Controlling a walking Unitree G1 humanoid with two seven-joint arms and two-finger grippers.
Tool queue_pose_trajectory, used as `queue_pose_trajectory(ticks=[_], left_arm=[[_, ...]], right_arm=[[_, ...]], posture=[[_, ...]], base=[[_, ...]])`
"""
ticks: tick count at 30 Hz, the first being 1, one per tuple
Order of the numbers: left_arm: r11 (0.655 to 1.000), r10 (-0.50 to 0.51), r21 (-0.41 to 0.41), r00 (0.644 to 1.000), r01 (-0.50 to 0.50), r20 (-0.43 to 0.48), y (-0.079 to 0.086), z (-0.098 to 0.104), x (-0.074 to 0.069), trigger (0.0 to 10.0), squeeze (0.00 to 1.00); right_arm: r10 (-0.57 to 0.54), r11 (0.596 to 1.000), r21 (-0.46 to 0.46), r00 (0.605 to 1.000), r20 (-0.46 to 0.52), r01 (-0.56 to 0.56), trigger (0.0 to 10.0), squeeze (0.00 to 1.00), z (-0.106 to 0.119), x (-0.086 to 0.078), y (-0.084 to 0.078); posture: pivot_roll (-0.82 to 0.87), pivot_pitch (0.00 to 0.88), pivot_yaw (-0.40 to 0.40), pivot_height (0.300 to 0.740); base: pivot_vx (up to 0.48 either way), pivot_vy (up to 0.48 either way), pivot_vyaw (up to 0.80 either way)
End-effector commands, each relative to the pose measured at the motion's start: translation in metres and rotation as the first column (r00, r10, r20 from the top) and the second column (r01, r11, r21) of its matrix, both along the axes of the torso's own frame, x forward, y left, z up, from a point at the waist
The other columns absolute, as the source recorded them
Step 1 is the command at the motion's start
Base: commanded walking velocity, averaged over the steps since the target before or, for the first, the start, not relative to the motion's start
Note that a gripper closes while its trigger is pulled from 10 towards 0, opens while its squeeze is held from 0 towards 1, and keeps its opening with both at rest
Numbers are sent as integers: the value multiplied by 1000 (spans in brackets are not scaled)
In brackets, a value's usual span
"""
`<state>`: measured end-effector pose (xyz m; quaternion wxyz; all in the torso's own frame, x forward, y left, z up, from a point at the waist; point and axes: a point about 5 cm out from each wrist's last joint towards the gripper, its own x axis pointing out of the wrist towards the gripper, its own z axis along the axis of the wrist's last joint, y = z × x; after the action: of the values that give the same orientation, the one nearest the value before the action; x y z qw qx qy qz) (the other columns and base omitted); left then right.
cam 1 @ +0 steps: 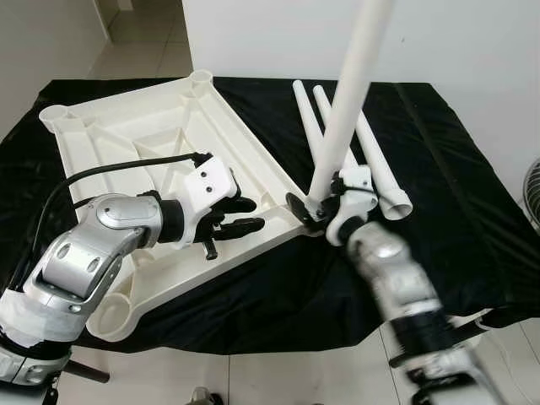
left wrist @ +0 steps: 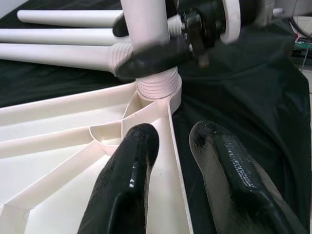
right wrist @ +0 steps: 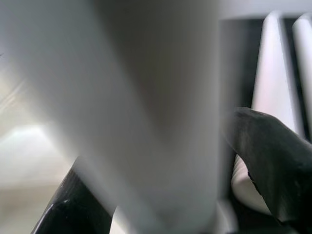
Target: Building children table
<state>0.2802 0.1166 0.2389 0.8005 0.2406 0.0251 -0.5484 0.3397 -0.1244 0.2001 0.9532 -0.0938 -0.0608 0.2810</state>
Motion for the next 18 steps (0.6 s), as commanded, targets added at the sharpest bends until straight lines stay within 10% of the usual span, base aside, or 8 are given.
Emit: queue_pose_trajectory(ticks=[1,12,14,18], left_arm=[[1000,-10,-1,1000,10,-6,0,0,-3,10000,0],[1000,-3,1,1000,3,-8,2,2,-2,10000,0],[1000,0,1,1000,0,-9,2,1,-3,10000,0],[1000,2,0,1000,-2,-10,3,2,-3,10000,0]], right_arm=[[46,999,1,999,-24,-46,10000,0,-6,-2,5],[258,961,-85,964,-62,-262,10000,0,8,11,-6],[260,962,-70,962,-82,-265,627,0,10,17,-9],[240,968,-35,961,-140,-247,0,0,0,20,-9]], posture=[[26,119,30,740],[38,126,33,740],[38,126,33,740],[40,128,31,740]], base=[[0,0,0],[0,0,0],[0,0,0],[0,0,0]])
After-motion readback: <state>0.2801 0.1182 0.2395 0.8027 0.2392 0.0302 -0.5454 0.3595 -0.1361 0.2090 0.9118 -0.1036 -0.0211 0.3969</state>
